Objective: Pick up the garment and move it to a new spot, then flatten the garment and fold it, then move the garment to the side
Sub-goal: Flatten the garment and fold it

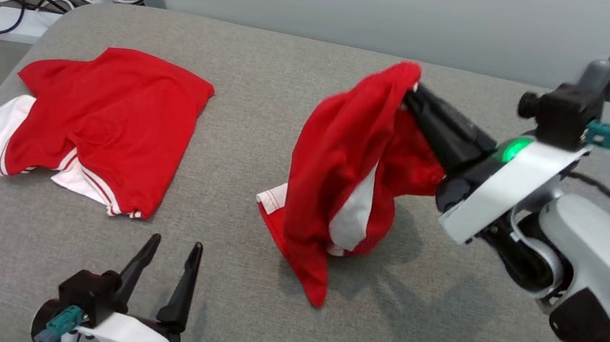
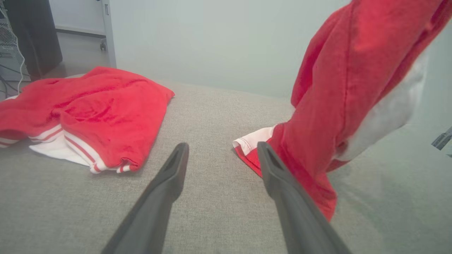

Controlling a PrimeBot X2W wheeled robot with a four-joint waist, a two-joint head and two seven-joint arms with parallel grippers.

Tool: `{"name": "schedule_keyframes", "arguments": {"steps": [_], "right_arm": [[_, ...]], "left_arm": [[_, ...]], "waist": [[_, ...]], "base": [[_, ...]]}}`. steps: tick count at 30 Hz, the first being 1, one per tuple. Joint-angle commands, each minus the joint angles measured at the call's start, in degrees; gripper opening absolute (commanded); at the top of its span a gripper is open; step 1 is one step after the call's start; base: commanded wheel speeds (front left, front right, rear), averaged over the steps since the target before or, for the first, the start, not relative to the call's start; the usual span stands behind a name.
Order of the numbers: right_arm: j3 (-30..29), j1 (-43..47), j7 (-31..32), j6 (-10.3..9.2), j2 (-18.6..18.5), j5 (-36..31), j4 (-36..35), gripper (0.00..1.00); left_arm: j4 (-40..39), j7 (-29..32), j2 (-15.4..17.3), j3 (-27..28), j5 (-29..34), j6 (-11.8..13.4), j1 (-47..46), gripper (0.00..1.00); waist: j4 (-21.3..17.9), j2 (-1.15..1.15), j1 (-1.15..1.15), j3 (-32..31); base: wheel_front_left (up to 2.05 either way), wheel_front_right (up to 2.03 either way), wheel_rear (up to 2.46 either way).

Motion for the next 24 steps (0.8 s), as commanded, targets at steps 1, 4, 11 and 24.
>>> {"name": "schedule_keyframes", "arguments": {"steps": [1,4,11,24], "right_arm": [[-1.5,-0.2,-1.0,0.24,0.2,1.6,-0.4,0.00],[-2.7,-0.2,-0.8,0.24,0.6,3.1,5.7,0.00],[-3.2,1.4,1.4,0.24,2.3,0.2,31.7,0.00],[-5.8,-0.9,-2.0,0.24,7.8,-3.4,54.2,0.00]], "left_arm": [[-1.1,-0.3,0.3,1.1,-0.6,-0.1,-3.0,1.00],[-0.8,-0.3,0.3,-0.4,-1.0,-0.2,-3.4,1.00],[1.0,-0.3,0.3,-5.8,-2.0,-1.5,-5.4,1.00],[6.1,-0.3,0.3,-34.2,-10.8,-3.0,-16.2,1.00]], "waist": [[0.5,0.00,0.00,-0.2],[1.2,0.00,0.00,-0.4],[3.2,0.00,0.00,0.6],[1.5,0.00,0.00,4.7]], "base": [[0.00,0.00,0.00],[0.00,0.00,0.00],[0.00,0.00,0.00],[0.00,0.00,0.00]]}}
